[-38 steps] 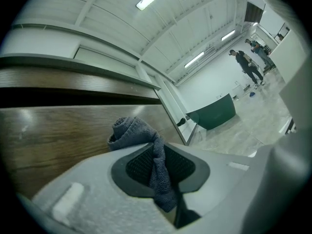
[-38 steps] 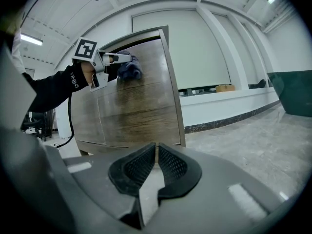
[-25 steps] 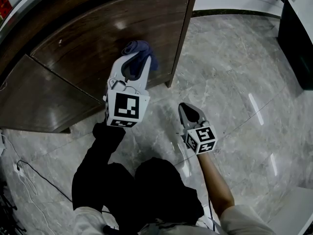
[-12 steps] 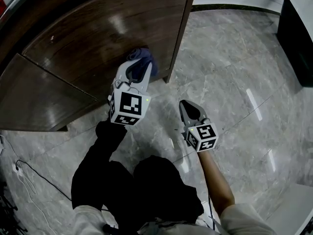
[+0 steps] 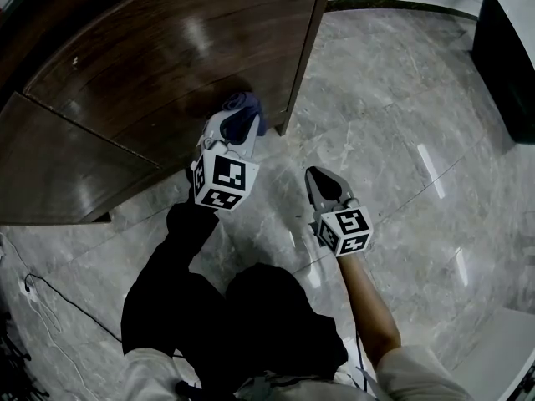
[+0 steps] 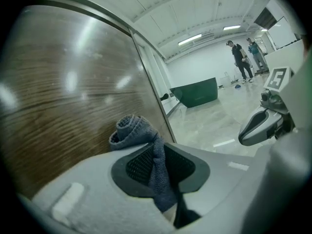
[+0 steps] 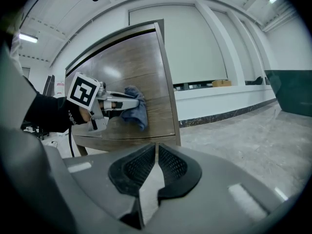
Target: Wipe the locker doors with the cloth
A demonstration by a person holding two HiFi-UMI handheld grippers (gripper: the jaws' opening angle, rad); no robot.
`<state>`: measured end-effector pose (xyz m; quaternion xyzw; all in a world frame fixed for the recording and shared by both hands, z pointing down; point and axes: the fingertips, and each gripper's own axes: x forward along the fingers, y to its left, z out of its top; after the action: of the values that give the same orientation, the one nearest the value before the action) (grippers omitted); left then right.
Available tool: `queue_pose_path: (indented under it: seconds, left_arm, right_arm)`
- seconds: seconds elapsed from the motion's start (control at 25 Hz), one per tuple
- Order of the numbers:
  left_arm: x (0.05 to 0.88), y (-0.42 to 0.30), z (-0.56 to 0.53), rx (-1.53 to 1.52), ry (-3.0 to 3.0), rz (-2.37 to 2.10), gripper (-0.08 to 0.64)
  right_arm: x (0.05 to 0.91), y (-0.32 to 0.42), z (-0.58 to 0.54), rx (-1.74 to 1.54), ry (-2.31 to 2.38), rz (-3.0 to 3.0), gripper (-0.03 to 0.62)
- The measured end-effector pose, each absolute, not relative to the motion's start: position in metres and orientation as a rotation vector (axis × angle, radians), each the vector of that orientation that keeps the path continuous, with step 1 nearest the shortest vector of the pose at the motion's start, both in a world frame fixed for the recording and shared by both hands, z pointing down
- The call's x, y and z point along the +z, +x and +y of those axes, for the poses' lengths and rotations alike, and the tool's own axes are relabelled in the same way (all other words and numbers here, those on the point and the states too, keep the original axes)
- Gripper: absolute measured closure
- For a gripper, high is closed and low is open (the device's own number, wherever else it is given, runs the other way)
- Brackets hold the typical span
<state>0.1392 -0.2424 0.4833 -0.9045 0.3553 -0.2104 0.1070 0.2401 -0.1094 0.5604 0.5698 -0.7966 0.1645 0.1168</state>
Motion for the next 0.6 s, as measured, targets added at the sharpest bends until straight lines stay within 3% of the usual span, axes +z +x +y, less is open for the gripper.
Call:
queue_pose_path:
  seconds: [0.6]
  left_arm:
    - [0.570, 0.144, -0.239, -0.853, -2.731, 0.970, 0.492]
  right_arm:
    - [0.571, 0.245, -0.110, 0.507, 1.675, -2.313, 0.568]
